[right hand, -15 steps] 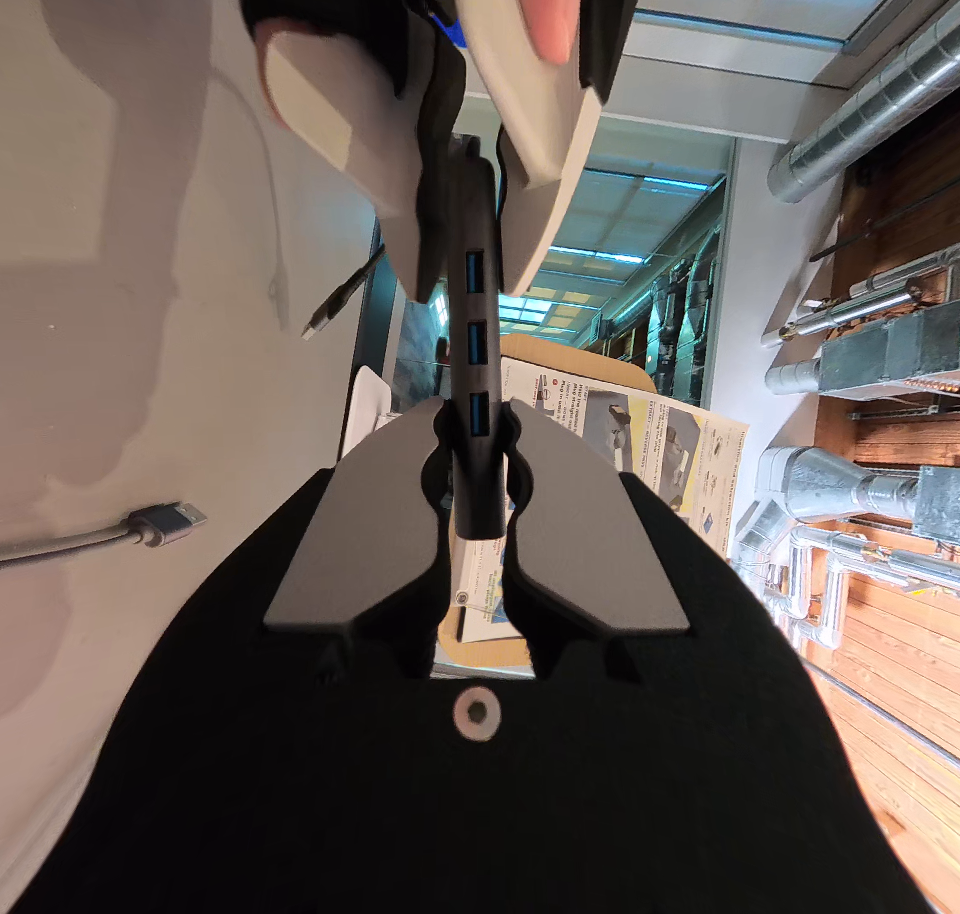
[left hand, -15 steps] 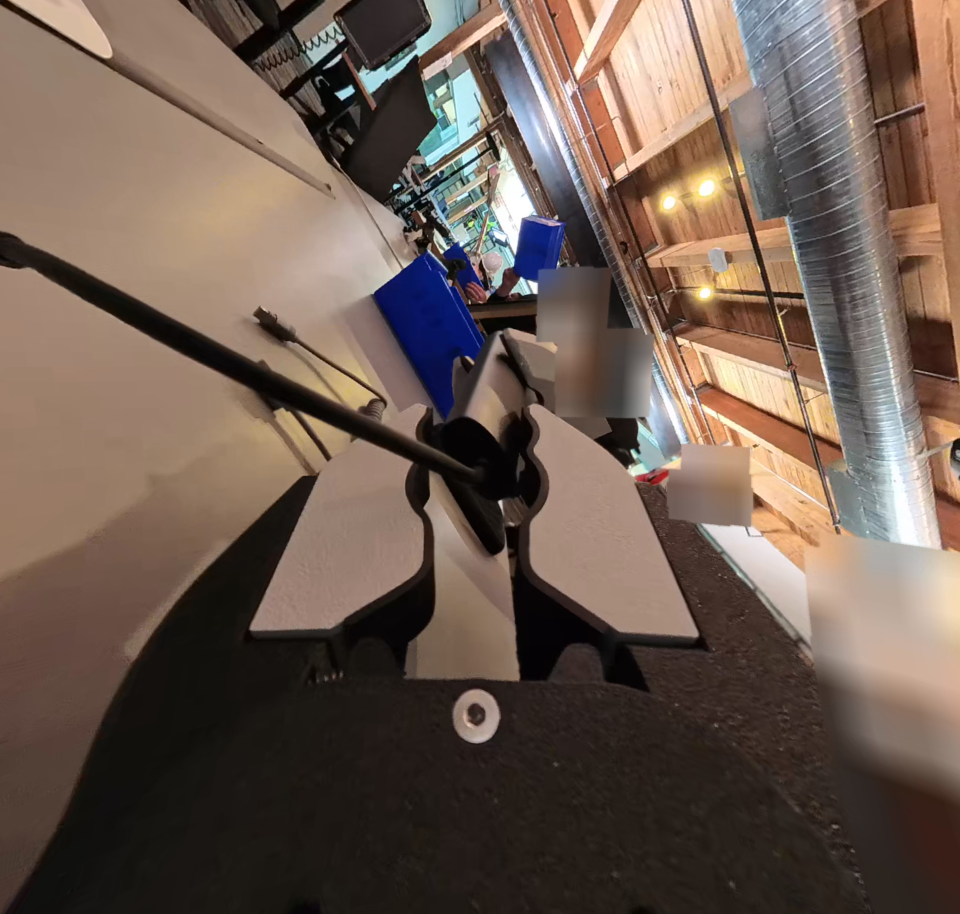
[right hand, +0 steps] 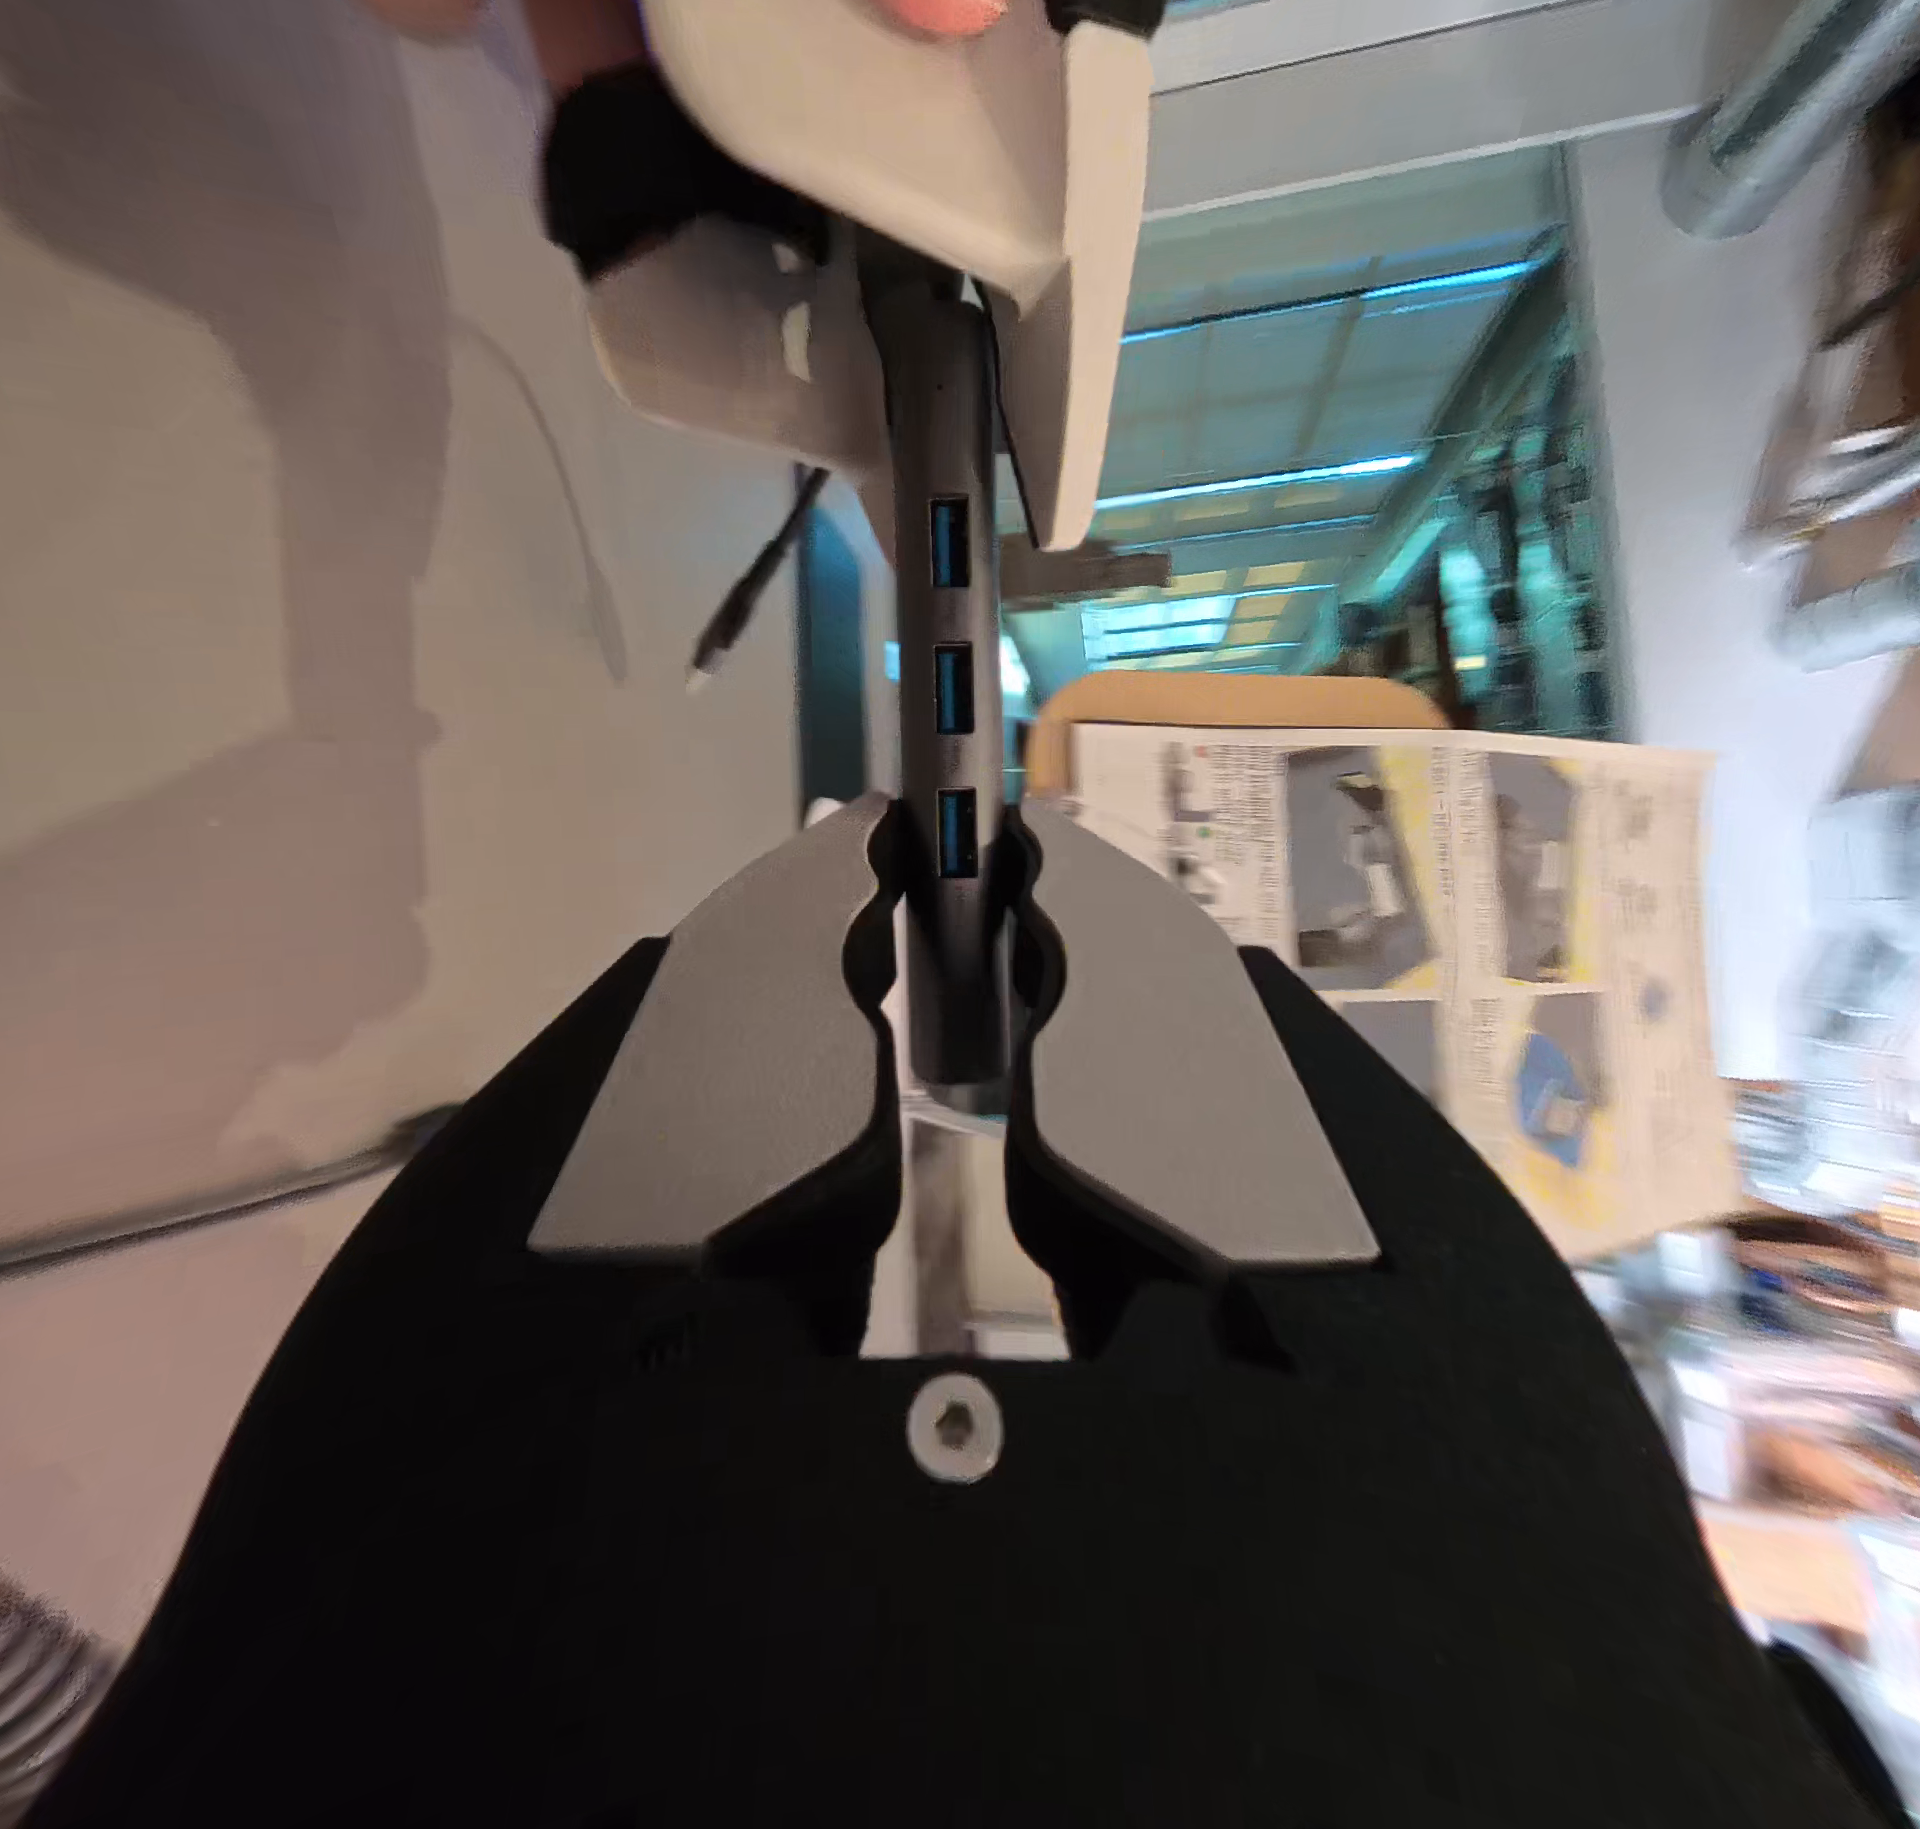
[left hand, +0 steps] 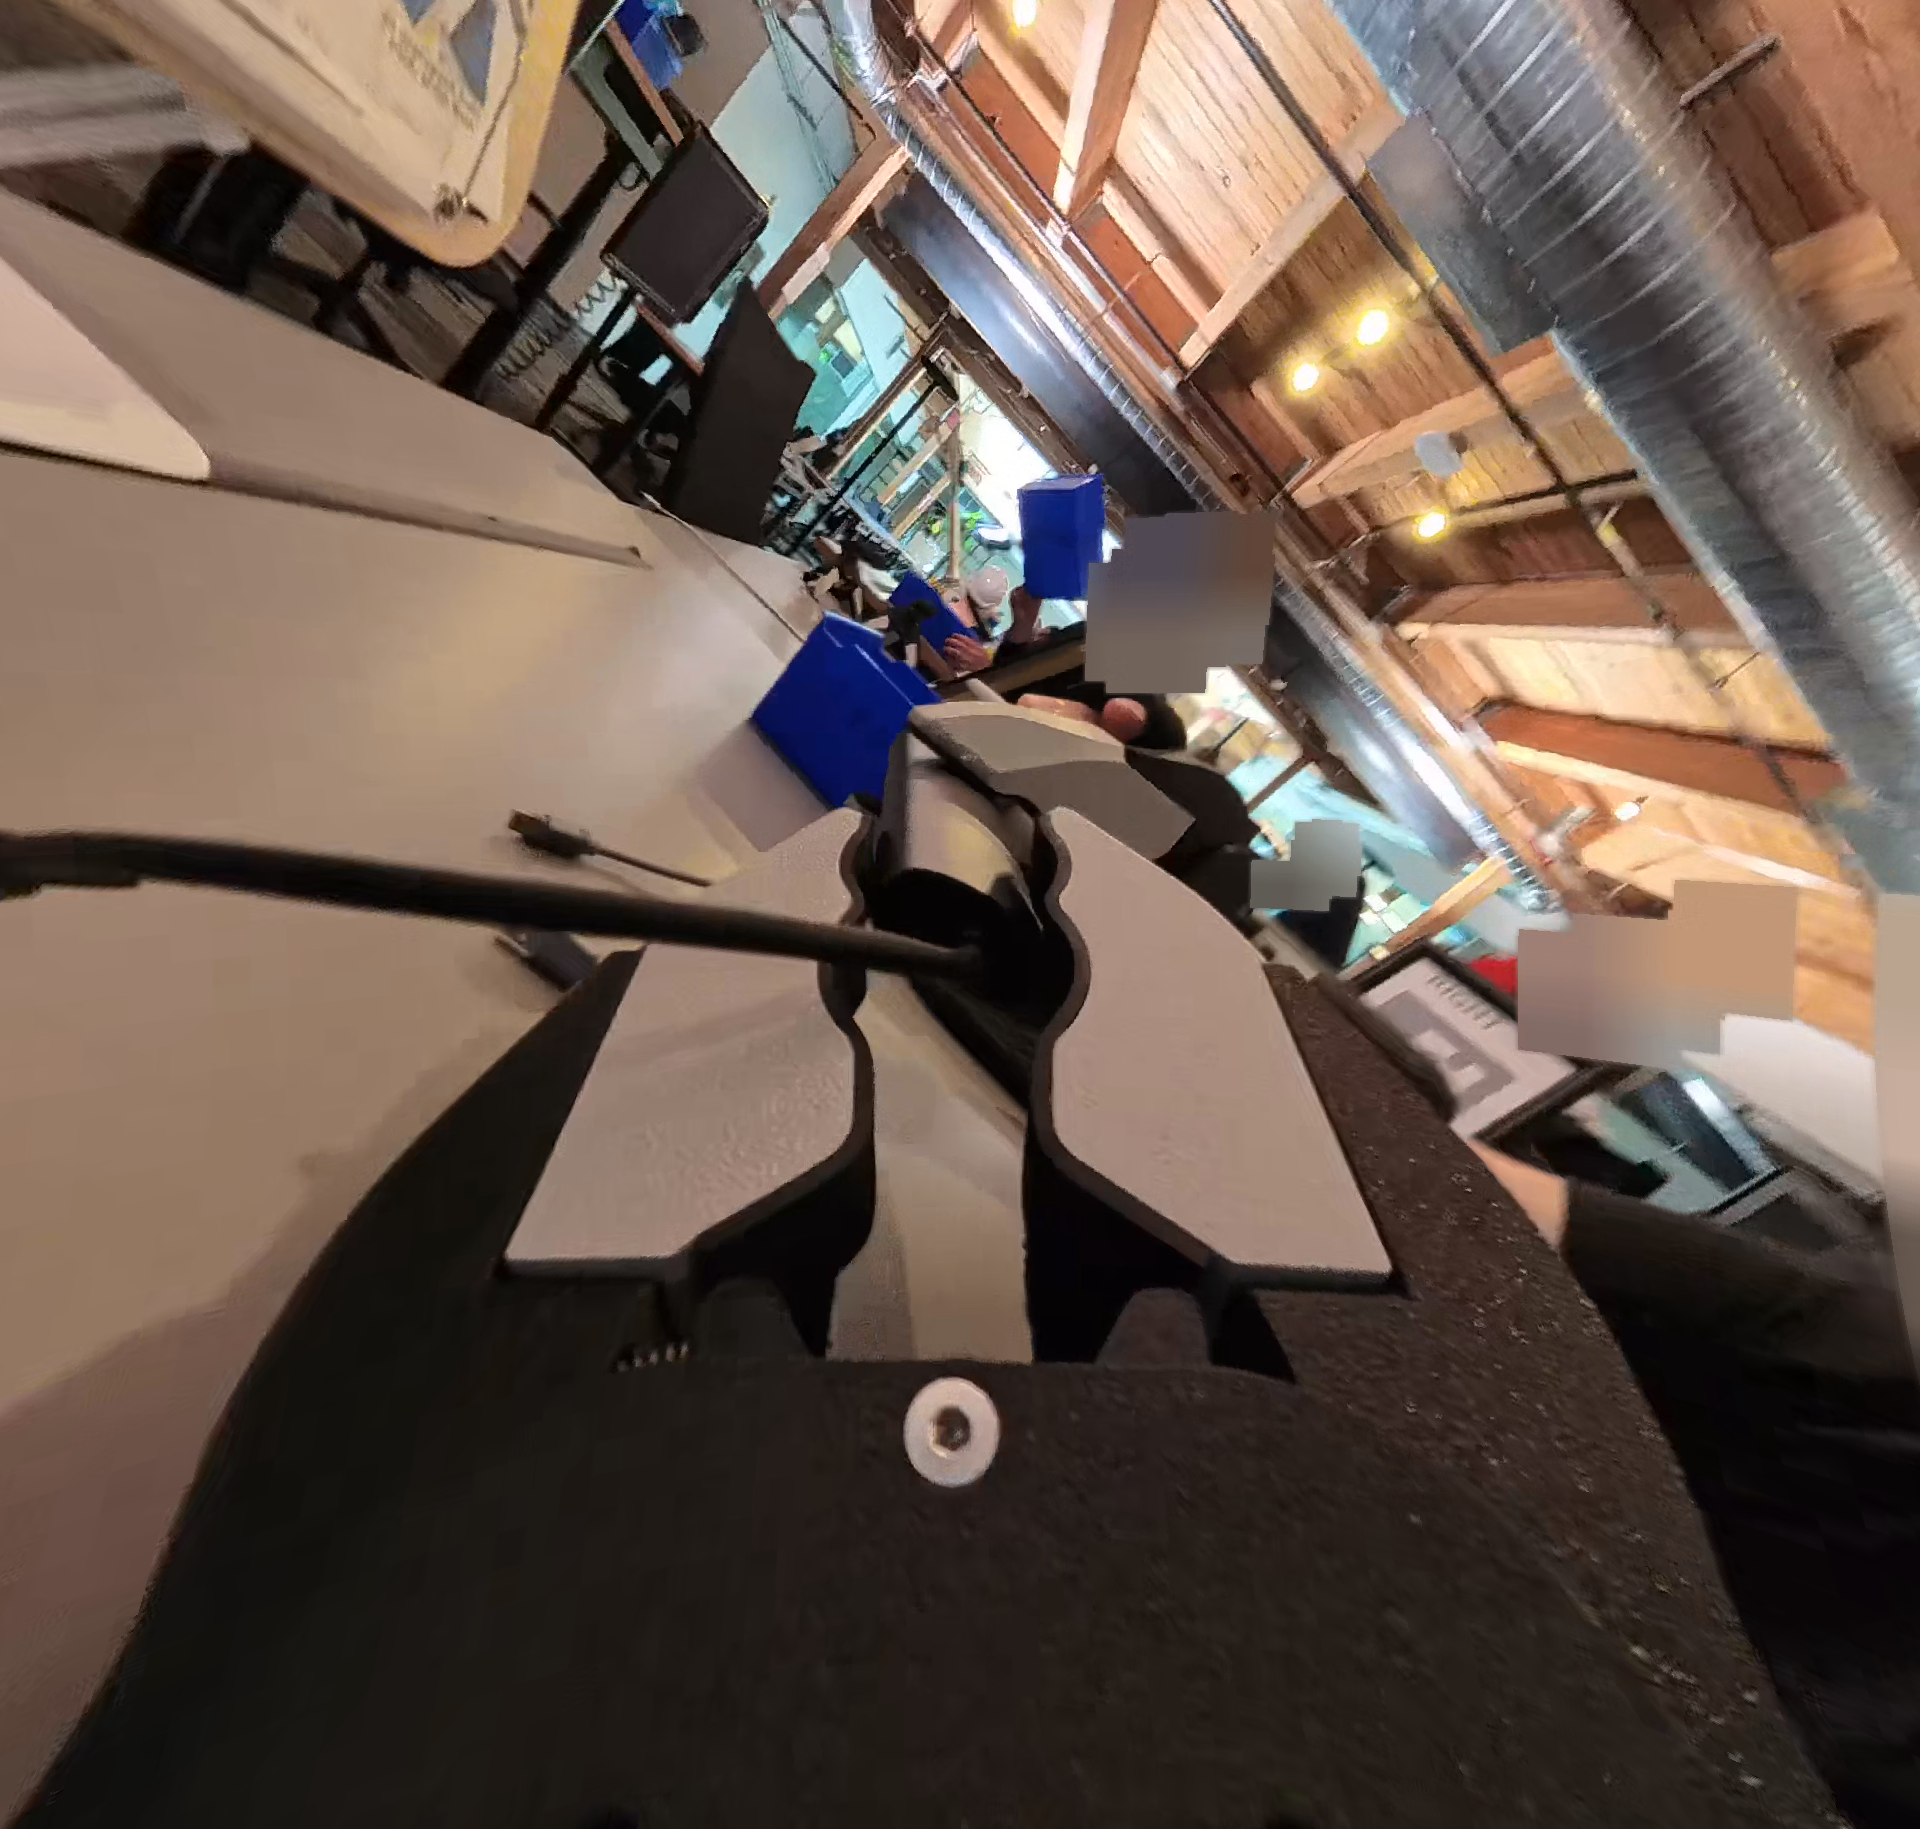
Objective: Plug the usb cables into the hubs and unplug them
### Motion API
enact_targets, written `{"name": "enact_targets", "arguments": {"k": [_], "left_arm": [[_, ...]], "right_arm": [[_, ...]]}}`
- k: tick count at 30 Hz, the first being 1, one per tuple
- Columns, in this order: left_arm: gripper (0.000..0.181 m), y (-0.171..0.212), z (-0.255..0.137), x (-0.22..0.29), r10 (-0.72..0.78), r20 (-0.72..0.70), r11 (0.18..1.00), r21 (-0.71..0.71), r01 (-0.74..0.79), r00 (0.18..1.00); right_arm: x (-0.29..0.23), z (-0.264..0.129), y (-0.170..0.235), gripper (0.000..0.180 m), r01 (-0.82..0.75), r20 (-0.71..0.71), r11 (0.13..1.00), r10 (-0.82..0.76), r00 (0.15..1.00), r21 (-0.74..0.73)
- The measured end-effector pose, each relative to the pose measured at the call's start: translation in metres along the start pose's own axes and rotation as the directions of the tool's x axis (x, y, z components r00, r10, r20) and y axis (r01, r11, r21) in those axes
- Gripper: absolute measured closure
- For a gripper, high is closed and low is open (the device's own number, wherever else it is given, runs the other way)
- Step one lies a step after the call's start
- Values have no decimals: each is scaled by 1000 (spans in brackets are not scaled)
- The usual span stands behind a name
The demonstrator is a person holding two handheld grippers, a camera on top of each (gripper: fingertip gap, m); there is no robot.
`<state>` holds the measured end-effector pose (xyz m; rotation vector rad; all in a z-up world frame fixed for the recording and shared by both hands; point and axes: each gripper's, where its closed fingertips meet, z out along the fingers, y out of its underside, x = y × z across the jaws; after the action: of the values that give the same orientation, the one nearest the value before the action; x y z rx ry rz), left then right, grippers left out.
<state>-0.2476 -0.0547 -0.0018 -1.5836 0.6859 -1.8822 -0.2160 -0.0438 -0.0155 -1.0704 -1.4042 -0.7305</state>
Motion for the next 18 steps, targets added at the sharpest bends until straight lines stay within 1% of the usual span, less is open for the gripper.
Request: {"name": "enact_targets", "arguments": {"k": [1, 3, 4, 6, 11, 13, 15, 18], "left_arm": [[152, 1, 0, -2, 71, 32, 997, -23, -70, 997], [141, 2, -1, -3, 206, 69, 978, -52, -203, 976], [140, 3, -1, 0, 253, 65, 966, -62, -249, 965], [145, 6, -2, 6, 330, 46, 942, -86, -325, 943], [139, 6, -7, 9, 505, 81, 860, -135, -492, 859], [131, 6, -3, 14, 522, 75, 850, -125, -511, 850], [119, 7, 2, 13, 510, 87, 857, -132, -497, 856], [112, 8, 7, 12, 463, 82, 884, -108, -454, 882]], "right_arm": [[-2, 0, 0, 163, -50, 37, 999, 50, 998, 7], [-4, -1, -2, 163, -120, 99, 993, 117, 988, 17], [-2, -2, -4, 163, -153, 112, 988, 149, 983, 25], [1, -5, -5, 163, -195, 146, 980, 188, 971, 38], [8, -14, -3, 163, -187, 171, 981, 176, 969, 45], [10, -17, -4, 163, -152, 155, 987, 144, 977, 45], [13, -19, -8, 163, -94, 121, 994, 86, 989, 60], [10, -22, -17, 163, 0, 81, 997, -6, 997, 80]]}}
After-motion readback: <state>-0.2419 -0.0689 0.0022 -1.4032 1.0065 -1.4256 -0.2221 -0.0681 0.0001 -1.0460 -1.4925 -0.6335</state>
